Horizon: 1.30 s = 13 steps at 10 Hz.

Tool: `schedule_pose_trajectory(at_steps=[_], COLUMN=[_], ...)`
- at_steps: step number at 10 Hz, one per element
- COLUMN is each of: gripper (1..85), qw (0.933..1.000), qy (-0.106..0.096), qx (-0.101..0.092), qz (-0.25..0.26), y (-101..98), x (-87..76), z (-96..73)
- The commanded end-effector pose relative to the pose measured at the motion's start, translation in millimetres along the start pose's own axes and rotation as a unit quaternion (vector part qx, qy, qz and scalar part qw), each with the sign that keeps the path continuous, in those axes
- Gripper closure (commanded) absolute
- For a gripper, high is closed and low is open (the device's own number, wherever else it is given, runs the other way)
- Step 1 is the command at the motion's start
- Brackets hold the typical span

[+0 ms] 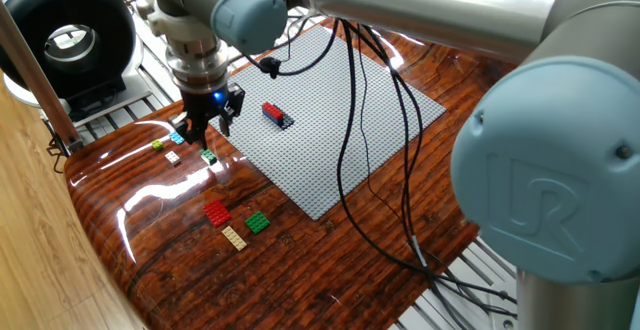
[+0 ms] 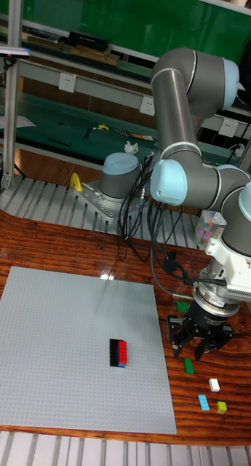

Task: Build with small Lego blocks

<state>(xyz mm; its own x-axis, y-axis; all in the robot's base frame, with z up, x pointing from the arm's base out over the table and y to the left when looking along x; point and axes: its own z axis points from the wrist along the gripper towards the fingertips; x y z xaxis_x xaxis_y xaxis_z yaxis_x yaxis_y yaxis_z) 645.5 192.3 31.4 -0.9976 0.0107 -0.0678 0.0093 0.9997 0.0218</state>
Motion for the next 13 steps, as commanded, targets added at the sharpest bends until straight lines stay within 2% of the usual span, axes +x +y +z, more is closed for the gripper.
schedule_pose_trajectory(at_steps=[1,2,4,5,8,9,10,11,13], gripper=[38.7,39.3,40.7,40.3,41.0,41.0,41.0,42.0,42.0], qw=[0.9999,0.9998,0.9995,0.9995,0.9992,0.9994,0.9995,0.9995,0.9997], qy=[-0.004,0.005,0.018,0.014,0.005,0.005,0.007,0.007,0.023], qx=[-0.002,0.006,-0.010,-0.015,0.002,0.002,0.001,0.011,0.005], qz=[0.013,0.018,0.023,0.026,0.041,0.034,0.031,0.029,0.004], y=[-0.5,-12.7,-4.0,-1.6,-10.3,-10.3,-9.9,-15.1,-12.0], x=[1.6,-1.4,5.1,2.7,-1.4,-1.8,-0.6,-0.6,7.5], z=[-0.8,-6.7,-6.9,-6.9,-6.7,-6.7,-6.7,-6.7,-6.9])
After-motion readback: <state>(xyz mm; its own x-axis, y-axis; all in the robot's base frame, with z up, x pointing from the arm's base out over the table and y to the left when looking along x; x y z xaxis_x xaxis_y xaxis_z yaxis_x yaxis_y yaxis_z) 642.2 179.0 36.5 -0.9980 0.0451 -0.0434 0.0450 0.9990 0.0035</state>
